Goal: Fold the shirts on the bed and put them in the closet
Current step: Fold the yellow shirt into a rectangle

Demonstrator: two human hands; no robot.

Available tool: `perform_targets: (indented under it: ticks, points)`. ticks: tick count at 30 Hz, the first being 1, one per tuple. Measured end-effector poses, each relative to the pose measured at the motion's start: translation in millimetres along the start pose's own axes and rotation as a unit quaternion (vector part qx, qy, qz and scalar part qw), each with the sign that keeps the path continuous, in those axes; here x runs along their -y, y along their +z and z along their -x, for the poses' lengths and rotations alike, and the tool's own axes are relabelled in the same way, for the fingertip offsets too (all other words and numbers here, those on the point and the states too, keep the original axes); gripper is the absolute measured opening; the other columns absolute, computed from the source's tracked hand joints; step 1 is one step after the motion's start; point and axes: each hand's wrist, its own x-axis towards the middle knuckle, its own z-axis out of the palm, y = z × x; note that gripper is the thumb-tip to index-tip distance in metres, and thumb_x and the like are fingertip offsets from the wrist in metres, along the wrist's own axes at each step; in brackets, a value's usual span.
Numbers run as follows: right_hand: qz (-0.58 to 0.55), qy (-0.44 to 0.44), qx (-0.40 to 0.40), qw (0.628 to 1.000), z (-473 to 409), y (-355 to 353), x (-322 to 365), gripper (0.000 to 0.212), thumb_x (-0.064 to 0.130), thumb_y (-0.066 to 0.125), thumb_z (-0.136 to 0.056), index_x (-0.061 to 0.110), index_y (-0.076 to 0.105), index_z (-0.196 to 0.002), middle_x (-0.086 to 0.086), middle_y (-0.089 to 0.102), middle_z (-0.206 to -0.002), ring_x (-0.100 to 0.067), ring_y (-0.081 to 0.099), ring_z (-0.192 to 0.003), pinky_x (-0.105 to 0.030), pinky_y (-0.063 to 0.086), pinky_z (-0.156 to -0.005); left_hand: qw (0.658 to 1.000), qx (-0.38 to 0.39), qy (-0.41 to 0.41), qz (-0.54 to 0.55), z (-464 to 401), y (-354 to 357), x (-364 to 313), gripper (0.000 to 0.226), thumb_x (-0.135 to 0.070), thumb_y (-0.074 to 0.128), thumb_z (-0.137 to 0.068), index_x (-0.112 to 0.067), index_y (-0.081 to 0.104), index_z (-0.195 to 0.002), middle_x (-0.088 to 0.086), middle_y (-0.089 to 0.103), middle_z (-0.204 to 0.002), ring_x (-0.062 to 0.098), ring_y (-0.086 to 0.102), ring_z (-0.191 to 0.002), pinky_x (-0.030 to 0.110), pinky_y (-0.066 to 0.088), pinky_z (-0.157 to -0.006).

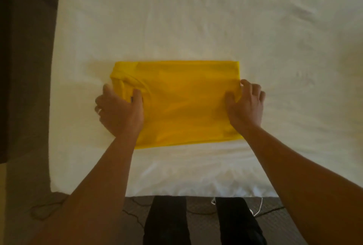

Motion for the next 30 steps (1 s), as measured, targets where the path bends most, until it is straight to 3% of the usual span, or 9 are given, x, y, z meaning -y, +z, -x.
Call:
perform_targets:
  ticks: [2,5,7,9,12,20,24,26,30]
  points:
    - [-0.055,0.065,0.017,0.996,-2.8,-10.9,9.0,0.051,0.034,0.056,-0.094,0.016,0.046,-0.141,-0.012,0.047,-0.138,-0.034,0.041,-0.126,-0.043,0.037,-0.100,0.989,0.050,-0.111,0.088,-7.7,-7.1,1.3,0.069,-0.053,0.060,-0.087,-0.009,0.046,-0.138,0.020,0.047,-0.139,0.043,0.044,-0.129,0.054,0.042,-0.102]
    - [-0.123,0.159,0.062,0.978,-9.2,-20.2,21.6,0.048,0.033,0.059,-0.092,0.013,0.050,-0.135,-0.012,0.056,-0.132,-0.035,0.053,-0.120,-0.043,0.043,-0.096,0.963,0.113,-0.157,0.186,-14.1,-17.6,-2.8,0.067,-0.056,0.063,-0.075,-0.007,0.059,-0.121,0.015,0.064,-0.117,0.038,0.060,-0.109,0.048,0.051,-0.087]
    - [-0.155,0.206,0.088,0.962,-10.8,-25.3,27.2,0.046,0.034,0.063,-0.087,0.011,0.057,-0.127,-0.012,0.063,-0.121,-0.036,0.059,-0.111,-0.043,0.049,-0.091,0.940,0.159,-0.187,0.236,-17.3,-25.6,-5.8,0.060,-0.049,0.071,-0.079,-0.006,0.062,-0.119,0.013,0.066,-0.114,0.035,0.062,-0.102,0.044,0.049,-0.083]
    - [-0.206,0.234,0.111,0.944,-12.8,-29.7,29.3,0.030,0.033,0.068,-0.082,0.013,0.066,-0.105,-0.013,0.068,-0.107,-0.037,0.065,-0.102,-0.046,0.054,-0.088,0.911,0.217,-0.203,0.285,-20.6,-32.2,-8.1,0.047,-0.038,0.075,-0.085,-0.010,0.060,-0.119,0.010,0.063,-0.113,0.032,0.058,-0.100,0.042,0.045,-0.084]
    - [-0.276,0.246,0.154,0.916,-14.8,-36.6,29.8,0.012,0.022,0.072,-0.086,0.016,0.061,-0.083,-0.014,0.069,-0.097,-0.038,0.066,-0.095,-0.054,0.055,-0.091,0.893,0.282,-0.191,0.295,-21.3,-39.4,-10.5,0.044,-0.030,0.073,-0.091,-0.014,0.058,-0.129,0.010,0.059,-0.114,0.030,0.054,-0.101,0.042,0.041,-0.089]
    - [-0.175,0.130,0.181,0.959,-8.3,-50.9,36.0,0.028,0.022,0.064,-0.092,0.013,0.059,-0.118,-0.013,0.065,-0.116,-0.037,0.063,-0.104,-0.057,0.053,-0.094,0.913,0.296,-0.061,0.273,-7.5,-66.7,-12.3,0.050,-0.025,0.067,-0.097,-0.019,0.051,-0.145,0.008,0.059,-0.135,0.032,0.056,-0.121,0.046,0.044,-0.102]
    - [-0.140,0.039,0.177,0.973,-6.2,-78.0,55.1,0.023,0.022,0.061,-0.097,0.009,0.057,-0.116,-0.011,0.062,-0.111,-0.033,0.060,-0.099,-0.047,0.052,-0.085,0.933,0.237,-0.021,0.271,9.1,-95.0,-21.7,0.045,-0.019,0.064,-0.099,-0.013,0.052,-0.141,0.008,0.059,-0.130,0.029,0.055,-0.115,0.039,0.042,-0.095]
    - [-0.129,-0.004,0.170,0.977,-6.0,-92.6,65.7,0.017,0.023,0.059,-0.098,0.012,0.055,-0.111,-0.007,0.059,-0.105,-0.030,0.057,-0.094,-0.038,0.044,-0.076,0.938,0.207,-0.014,0.277,19.3,-110.8,-24.5,0.041,-0.014,0.062,-0.099,-0.012,0.054,-0.139,0.006,0.059,-0.125,0.025,0.054,-0.109,0.036,0.040,-0.091]
    - [-0.113,-0.088,0.169,0.975,-1.3,-139.3,91.3,0.025,0.023,0.058,-0.099,0.009,0.056,-0.120,-0.006,0.058,-0.105,-0.026,0.053,-0.091,-0.033,0.038,-0.076,0.943,0.139,-0.022,0.302,51.9,-158.3,-31.9,0.037,-0.010,0.061,-0.099,-0.010,0.055,-0.135,0.004,0.057,-0.116,0.022,0.053,-0.103,0.036,0.038,-0.089]
